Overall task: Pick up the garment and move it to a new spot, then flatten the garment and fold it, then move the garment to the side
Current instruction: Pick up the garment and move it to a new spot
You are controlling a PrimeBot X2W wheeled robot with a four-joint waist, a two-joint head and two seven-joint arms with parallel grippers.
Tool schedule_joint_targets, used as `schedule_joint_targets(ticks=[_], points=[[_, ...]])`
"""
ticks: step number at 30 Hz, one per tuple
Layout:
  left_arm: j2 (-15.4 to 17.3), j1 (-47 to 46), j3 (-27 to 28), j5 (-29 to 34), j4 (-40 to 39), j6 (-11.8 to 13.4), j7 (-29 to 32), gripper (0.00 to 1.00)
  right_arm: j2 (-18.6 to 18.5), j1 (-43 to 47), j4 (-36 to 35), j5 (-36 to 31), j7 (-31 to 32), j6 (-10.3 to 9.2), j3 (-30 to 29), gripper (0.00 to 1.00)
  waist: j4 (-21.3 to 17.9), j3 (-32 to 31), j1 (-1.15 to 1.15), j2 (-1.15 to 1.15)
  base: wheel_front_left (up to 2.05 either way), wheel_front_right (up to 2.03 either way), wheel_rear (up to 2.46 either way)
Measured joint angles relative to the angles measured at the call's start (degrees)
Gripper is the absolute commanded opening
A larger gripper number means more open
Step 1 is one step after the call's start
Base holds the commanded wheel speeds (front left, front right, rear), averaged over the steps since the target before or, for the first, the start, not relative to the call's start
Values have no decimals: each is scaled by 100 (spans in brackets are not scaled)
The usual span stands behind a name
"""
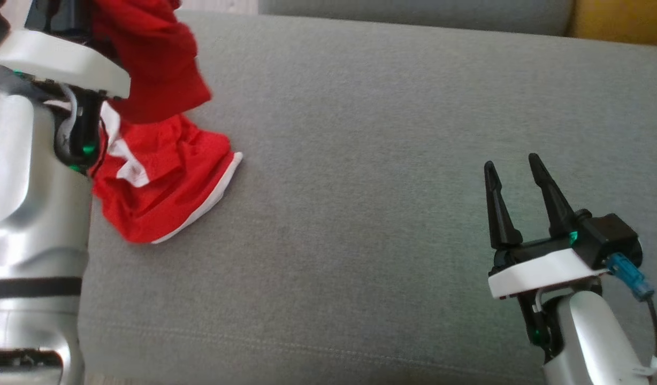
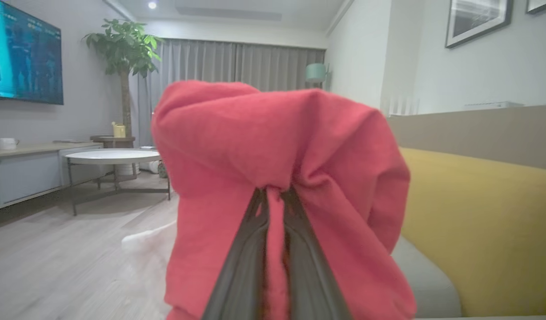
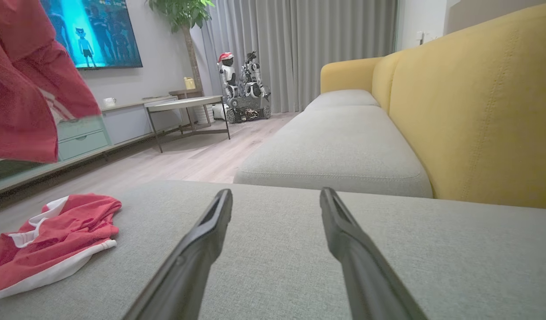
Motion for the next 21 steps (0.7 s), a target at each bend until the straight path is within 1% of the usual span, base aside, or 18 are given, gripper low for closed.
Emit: schedule_joint_targets(ticks=[5, 12, 16, 21], points=[[-102, 254, -63, -118, -786, 58, 274, 0, 11, -2, 42, 49, -69, 0, 65, 100, -228, -114, 0, 0, 0, 0, 0], [-361, 449, -415, -185, -1649, 154, 805, 0, 25, -46, 40, 179, -178, 0, 66, 100, -692, -89, 0, 0, 0, 0, 0], [-532, 484, -631, -185, -1876, 204, 1006, 0, 26, -237, -13, 200, -199, 0, 92, 100, -1039, -2, 0, 0, 0, 0, 0], [-742, 482, -949, -112, -1826, 278, 1098, 0, 25, -453, -190, 244, -237, 0, 112, 100, -1544, 144, 0, 0, 0, 0, 0]])
